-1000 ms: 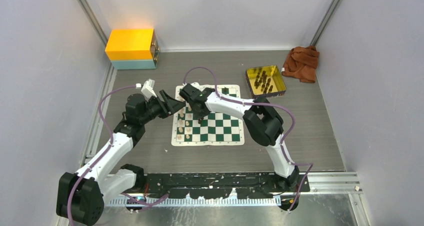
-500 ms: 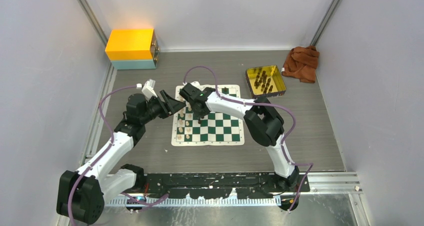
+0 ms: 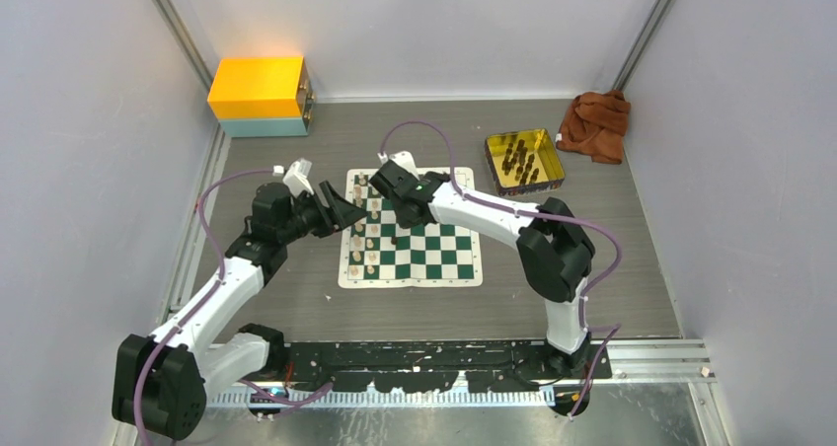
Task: Set up the chess pieces on the board
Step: Place the chess piece on the chessboard.
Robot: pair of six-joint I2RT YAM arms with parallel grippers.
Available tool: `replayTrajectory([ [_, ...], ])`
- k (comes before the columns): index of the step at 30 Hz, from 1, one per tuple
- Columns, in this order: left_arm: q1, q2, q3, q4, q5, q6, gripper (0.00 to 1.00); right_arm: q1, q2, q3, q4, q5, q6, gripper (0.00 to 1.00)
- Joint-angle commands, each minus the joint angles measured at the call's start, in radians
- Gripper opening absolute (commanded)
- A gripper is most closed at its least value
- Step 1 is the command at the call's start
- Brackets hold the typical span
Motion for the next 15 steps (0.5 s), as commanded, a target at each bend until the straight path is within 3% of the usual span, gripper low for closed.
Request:
replayTrajectory([
  [1, -0.018, 0.023, 0.057, -0.023, 0.007, 0.047, 0.60, -0.016, -0.102, -0.074, 0.039, 0.044, 0.053, 0.04],
  [15, -0.180, 0.125, 0.170, -0.155, -0.145, 0.148, 0.58, -0.089, -0.209, -0.249, 0.082, 0.037, 0.098, 0.04],
])
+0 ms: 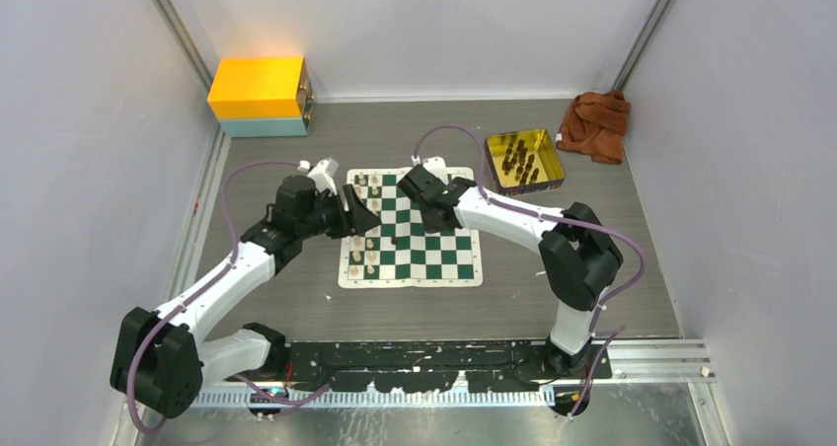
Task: Set up the chess pieces on the board
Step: Place the chess piece on the chessboard.
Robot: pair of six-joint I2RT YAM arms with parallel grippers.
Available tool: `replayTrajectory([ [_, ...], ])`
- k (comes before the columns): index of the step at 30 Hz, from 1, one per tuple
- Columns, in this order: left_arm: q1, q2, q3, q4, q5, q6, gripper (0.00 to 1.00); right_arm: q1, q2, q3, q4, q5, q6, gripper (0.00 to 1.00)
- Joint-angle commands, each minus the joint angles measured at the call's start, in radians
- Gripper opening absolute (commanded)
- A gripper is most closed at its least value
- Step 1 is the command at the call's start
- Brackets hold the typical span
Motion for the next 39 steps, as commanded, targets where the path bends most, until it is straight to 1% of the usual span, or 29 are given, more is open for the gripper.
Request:
replayTrajectory([
  [1, -0.056, 0.036, 0.074, -0.037, -0.075, 0.063, 0.58, -0.026, -0.064, -0.027, 0.055, 0.016, 0.022, 0.04],
  [8, -0.117, 0.098, 0.124, -0.080, -0.134, 0.098, 0.57, -0.072, -0.057, -0.053, 0.087, -0.016, 0.018, 0.04],
  [18, -0.160, 0.154, 0.176, -0.126, -0.197, 0.133, 0.57, -0.121, -0.014, -0.055, 0.120, -0.063, 0.008, 0.04],
  [29, -0.200, 0.225, 0.223, -0.165, -0.256, 0.168, 0.57, -0.143, 0.018, -0.069, 0.147, -0.103, 0.006, 0.04],
  [39, -0.219, 0.287, 0.244, -0.167, -0.296, 0.176, 0.57, -0.149, 0.039, -0.073, 0.158, -0.121, 0.006, 0.05],
])
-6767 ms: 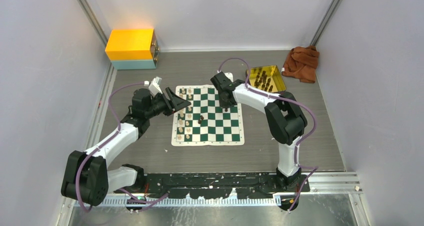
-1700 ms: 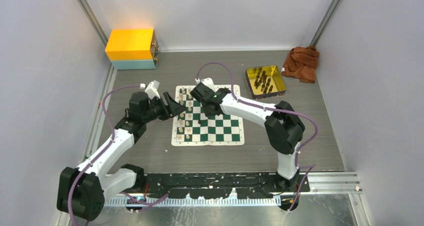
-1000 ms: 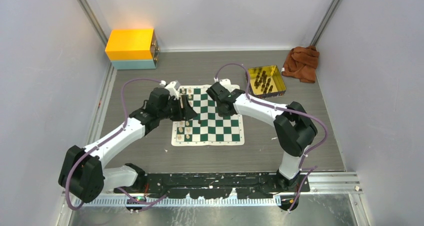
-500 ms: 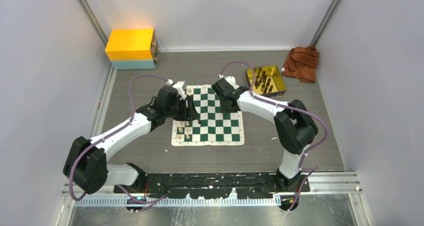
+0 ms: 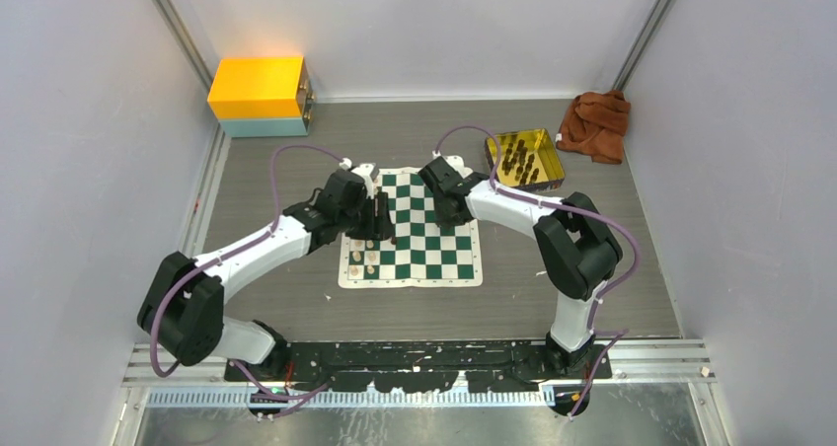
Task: Set up the chess pieces on the board
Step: Place the chess piece on the chessboard.
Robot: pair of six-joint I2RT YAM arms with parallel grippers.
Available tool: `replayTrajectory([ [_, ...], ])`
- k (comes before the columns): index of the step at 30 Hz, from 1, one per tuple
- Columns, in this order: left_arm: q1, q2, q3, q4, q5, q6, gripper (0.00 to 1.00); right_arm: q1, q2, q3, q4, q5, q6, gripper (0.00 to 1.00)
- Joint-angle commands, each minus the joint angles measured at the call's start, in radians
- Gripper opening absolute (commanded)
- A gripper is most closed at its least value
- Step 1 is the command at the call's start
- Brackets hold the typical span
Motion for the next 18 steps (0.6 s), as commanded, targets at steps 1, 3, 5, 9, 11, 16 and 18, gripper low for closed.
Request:
replayTrajectory([
  [1, -0.013, 0.022, 0.050, 0.008, -0.038, 0.024, 0.57, -0.004, 0.005, 0.002, 0.038, -0.006, -0.002, 0.05],
  [3, -0.020, 0.034, 0.055, 0.004, -0.048, 0.026, 0.57, -0.004, 0.009, 0.000, 0.042, -0.009, -0.001, 0.05],
  [5, -0.023, 0.044, 0.058, 0.005, -0.056, 0.027, 0.57, -0.005, 0.010, -0.001, 0.043, -0.010, -0.001, 0.05],
  [9, -0.029, 0.063, 0.065, 0.003, -0.066, 0.030, 0.58, -0.006, 0.012, -0.005, 0.044, -0.014, 0.000, 0.08],
  [11, -0.034, 0.070, 0.069, 0.003, -0.073, 0.031, 0.57, -0.006, 0.013, -0.006, 0.045, -0.015, 0.000, 0.09],
  [16, -0.046, 0.090, 0.082, 0.002, -0.083, 0.038, 0.57, -0.005, 0.007, -0.009, 0.045, -0.016, -0.001, 0.18],
  [18, -0.048, 0.097, 0.087, 0.002, -0.084, 0.040, 0.57, -0.005, 0.002, -0.012, 0.045, -0.014, 0.000, 0.22],
])
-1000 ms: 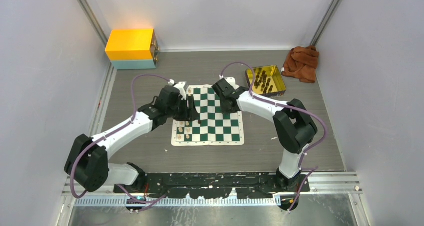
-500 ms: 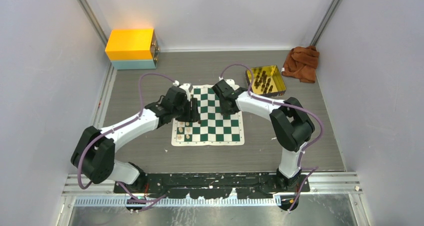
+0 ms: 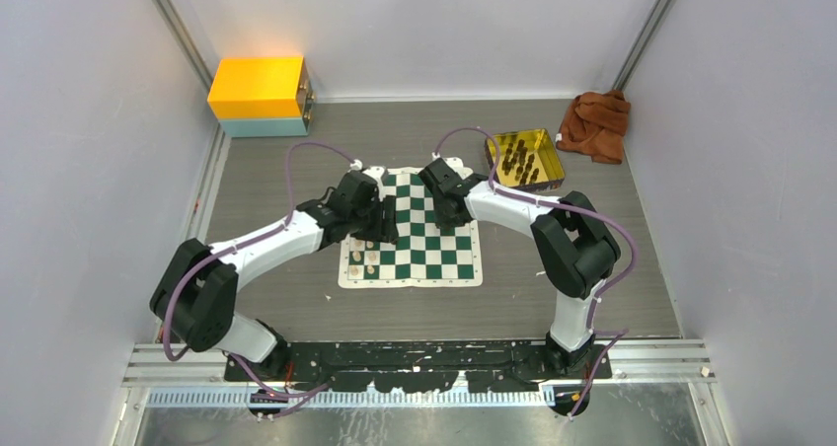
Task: Set up the chess pieces on the board
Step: Place the chess piece on the chessboard, then pick up the chess piece from the chessboard.
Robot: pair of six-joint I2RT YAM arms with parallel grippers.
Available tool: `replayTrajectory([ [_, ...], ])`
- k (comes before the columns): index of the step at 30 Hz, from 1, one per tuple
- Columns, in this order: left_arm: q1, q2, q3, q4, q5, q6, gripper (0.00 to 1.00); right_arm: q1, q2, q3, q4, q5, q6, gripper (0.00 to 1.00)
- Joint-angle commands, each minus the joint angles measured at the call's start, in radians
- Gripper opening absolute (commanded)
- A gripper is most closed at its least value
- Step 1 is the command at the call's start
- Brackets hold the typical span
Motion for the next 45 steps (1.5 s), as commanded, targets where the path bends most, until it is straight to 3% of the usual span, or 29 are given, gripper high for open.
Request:
replayTrajectory([
  [1, -0.011, 0.010, 0.051, 0.019, -0.023, 0.019, 0.57, -0.003, -0.019, -0.004, 0.026, -0.003, -0.001, 0.24],
  [5, -0.018, 0.019, 0.059, 0.017, -0.023, 0.025, 0.56, -0.002, -0.028, -0.005, 0.027, -0.001, -0.001, 0.31],
  [45, -0.077, 0.189, 0.139, 0.001, -0.131, 0.028, 0.41, -0.003, -0.217, -0.060, 0.019, 0.014, -0.018, 0.32],
])
